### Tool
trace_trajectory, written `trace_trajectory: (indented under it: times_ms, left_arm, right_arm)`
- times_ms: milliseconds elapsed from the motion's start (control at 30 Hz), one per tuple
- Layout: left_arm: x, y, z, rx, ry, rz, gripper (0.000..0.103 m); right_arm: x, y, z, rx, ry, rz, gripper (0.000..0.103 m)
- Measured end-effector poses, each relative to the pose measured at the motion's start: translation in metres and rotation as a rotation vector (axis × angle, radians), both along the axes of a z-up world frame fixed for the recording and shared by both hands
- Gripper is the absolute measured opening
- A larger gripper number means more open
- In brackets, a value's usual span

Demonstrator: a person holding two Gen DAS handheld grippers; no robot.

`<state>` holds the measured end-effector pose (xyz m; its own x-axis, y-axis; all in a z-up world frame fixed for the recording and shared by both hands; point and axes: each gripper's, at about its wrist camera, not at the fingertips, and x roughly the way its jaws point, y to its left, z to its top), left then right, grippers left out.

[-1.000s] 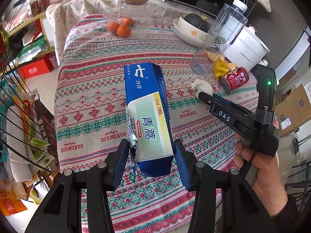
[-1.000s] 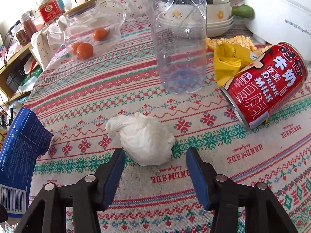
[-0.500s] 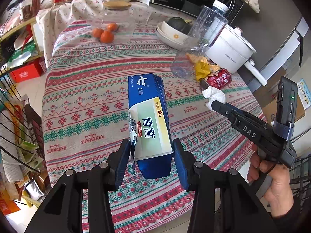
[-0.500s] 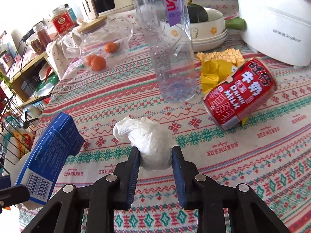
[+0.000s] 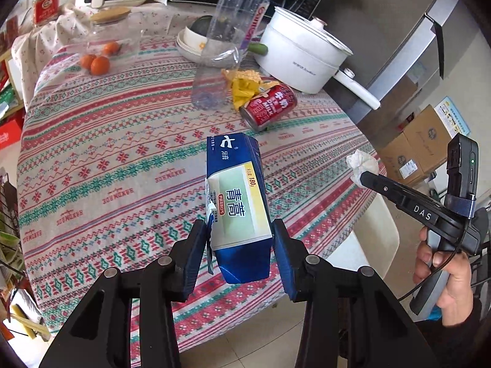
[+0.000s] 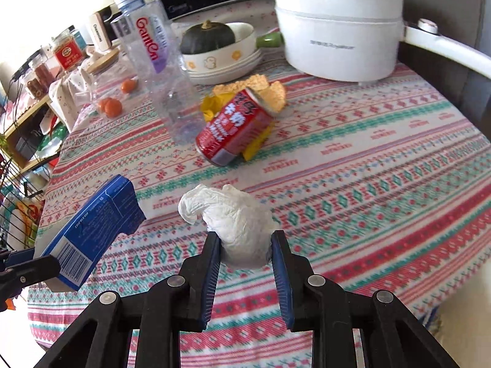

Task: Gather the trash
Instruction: 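Carry the toothpaste box and plastic bag over the white bin and release both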

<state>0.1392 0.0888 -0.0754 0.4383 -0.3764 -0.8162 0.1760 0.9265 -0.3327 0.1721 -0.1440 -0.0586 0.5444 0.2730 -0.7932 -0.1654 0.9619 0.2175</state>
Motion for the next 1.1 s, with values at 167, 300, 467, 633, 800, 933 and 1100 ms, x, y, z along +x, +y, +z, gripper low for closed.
trace_trajectory:
  times_ms: [167,300,467,633,800,933,1100]
  left_arm:
    - [0.001,-0.034,0.002,-0.022,0.008,-0.063,0.045]
    - [0.001,-0.062,0.006,-0.057,0.013,-0.100,0.045]
    - [-0.002,-0.104,0.007,-0.087,0.020,-0.166,0.045]
    - [-0.010,-0.152,0.006,-0.099,0.023,-0.249,0.045]
    - [-0.020,-0.202,0.000,-0.126,0.037,-0.352,0.045]
    - [-0.031,-0.242,-0.009,-0.120,0.045,-0.433,0.046]
    - [-0.040,-0.283,-0.023,-0.099,0.055,-0.503,0.046]
  right_arm:
    - [-0.012,-0.050,0.006,-0.016,0.022,-0.077,0.030]
    - [-0.024,-0.093,0.004,-0.017,0.058,-0.151,0.030]
    - [-0.043,-0.145,-0.001,-0.010,0.095,-0.232,0.030]
    - [-0.065,-0.190,-0.006,-0.014,0.118,-0.299,0.030]
    - [-0.087,-0.231,-0.015,-0.026,0.147,-0.353,0.030]
    - [-0.104,-0.261,-0.024,-0.031,0.170,-0.398,0.030]
    - [-0.120,-0.292,-0.032,-0.022,0.195,-0.448,0.030]
